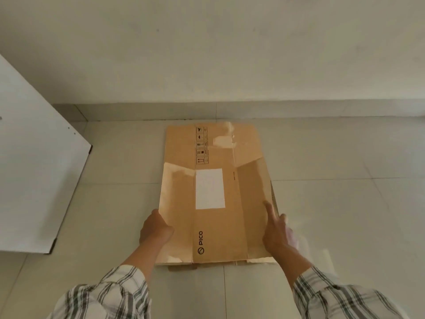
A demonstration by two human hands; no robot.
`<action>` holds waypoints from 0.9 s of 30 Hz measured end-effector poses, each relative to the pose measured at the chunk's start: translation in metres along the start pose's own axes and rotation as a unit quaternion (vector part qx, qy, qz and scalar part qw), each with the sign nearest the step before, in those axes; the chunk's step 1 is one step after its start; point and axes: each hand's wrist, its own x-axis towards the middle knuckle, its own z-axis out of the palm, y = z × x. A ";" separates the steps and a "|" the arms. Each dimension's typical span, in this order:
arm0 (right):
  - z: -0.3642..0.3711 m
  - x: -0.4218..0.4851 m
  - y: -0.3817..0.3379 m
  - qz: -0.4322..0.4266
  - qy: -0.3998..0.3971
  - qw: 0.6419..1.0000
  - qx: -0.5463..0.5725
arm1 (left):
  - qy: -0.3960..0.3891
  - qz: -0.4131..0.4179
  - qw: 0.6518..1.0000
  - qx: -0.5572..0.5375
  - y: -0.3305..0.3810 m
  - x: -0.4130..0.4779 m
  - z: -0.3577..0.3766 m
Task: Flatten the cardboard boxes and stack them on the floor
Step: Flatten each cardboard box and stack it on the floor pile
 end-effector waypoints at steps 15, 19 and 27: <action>-0.005 -0.005 -0.003 -0.018 -0.117 0.978 -0.173 | -0.148 0.028 0.965 0.216 0.006 -0.002 0.003; -0.081 -0.055 -0.037 -0.063 -0.103 0.984 -0.134 | -0.140 0.078 0.974 0.159 0.023 -0.061 -0.048; -0.301 -0.193 -0.117 -0.136 -0.032 0.986 -0.089 | -0.111 0.119 0.980 0.111 0.093 -0.247 -0.227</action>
